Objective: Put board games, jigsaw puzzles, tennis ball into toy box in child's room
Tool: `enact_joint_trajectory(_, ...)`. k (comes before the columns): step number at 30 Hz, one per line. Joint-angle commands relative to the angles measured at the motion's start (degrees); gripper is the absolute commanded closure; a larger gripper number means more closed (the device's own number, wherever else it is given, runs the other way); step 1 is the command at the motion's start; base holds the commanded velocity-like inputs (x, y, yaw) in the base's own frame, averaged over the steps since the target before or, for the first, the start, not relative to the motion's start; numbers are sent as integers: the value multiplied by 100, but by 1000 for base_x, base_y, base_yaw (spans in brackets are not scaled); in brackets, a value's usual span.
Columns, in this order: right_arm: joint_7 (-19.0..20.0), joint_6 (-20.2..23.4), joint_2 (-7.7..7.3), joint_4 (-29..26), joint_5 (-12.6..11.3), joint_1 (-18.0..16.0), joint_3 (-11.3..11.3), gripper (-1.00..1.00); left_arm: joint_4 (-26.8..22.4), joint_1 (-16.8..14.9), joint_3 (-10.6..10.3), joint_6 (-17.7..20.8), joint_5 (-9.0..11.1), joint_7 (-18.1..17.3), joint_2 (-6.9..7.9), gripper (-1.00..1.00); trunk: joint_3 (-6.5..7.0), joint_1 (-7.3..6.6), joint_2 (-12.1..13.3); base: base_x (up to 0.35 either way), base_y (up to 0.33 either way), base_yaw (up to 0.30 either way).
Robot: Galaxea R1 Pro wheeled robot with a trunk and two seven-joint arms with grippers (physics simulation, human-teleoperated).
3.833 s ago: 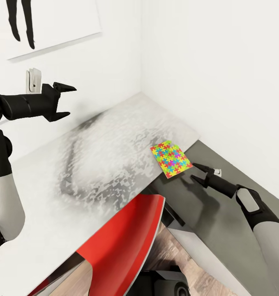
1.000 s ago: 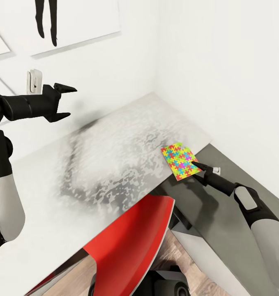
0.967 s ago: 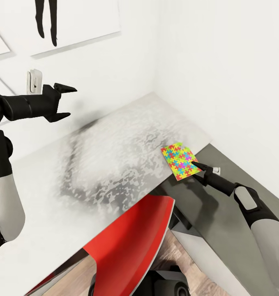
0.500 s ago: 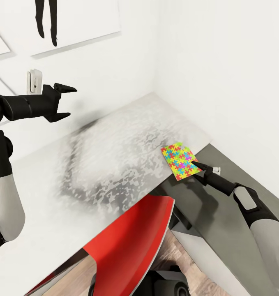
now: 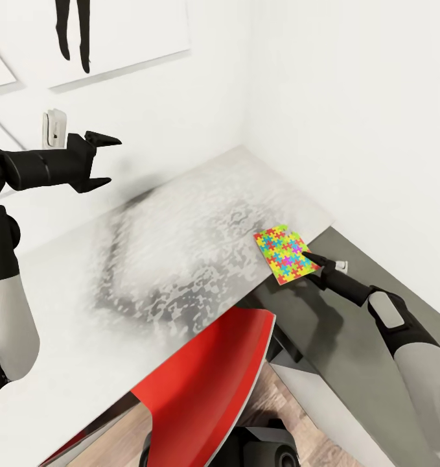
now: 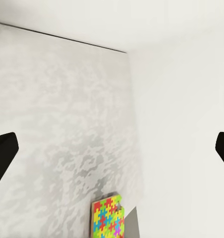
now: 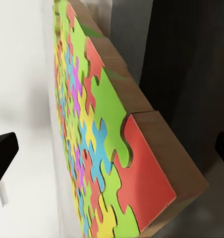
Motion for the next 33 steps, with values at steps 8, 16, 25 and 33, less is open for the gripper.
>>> enact_joint_trajectory(8, 7, 31, 9, -11, -4, -22, -12, -100, 1, -6, 7, 32, 44, 54, -1, -100, -7, 3, -9, 0, 0, 0)
enact_joint_trajectory(16, 7, 31, 88, -54, -3, -28, -6, 100, -3, -6, 7, 32, 44, 54, -1, -100, -7, 3, -9, 0, 0, 0)
enact_joint_trajectory(25, 13, 36, 98, -74, -10, -29, 0, 100, -5, 23, 9, 32, 44, 54, -1, -100, -7, 3, -9, 0, 0, 0)
enact_joint_trajectory(33, 28, 37, 77, -80, -18, -16, -8, 100, -5, 104, 7, 32, 59, 54, -1, -100, -7, 3, -9, 0, 0, 0)
